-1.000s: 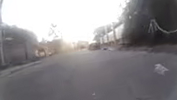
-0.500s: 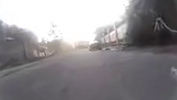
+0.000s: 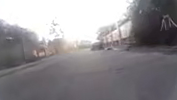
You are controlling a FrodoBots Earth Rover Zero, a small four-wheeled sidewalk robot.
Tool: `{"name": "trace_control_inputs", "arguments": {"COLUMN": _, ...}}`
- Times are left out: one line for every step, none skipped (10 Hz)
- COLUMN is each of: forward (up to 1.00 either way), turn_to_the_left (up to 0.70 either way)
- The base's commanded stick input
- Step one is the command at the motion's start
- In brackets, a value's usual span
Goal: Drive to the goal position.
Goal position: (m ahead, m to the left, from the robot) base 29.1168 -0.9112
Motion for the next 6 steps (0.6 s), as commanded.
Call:
{"name": "trace_control_inputs", "arguments": {"forward": 1.0, "turn_to_the_left": 0.01}}
{"name": "trace_control_inputs", "arguments": {"forward": 1.0, "turn_to_the_left": 0.01}}
{"name": "trace_control_inputs", "arguments": {"forward": 1.0, "turn_to_the_left": 0.01}}
{"name": "trace_control_inputs", "arguments": {"forward": 1.0, "turn_to_the_left": 0.01}}
{"name": "trace_control_inputs", "arguments": {"forward": 1.0, "turn_to_the_left": 0.01}}
{"name": "trace_control_inputs", "arguments": {"forward": 1.0, "turn_to_the_left": 0.01}}
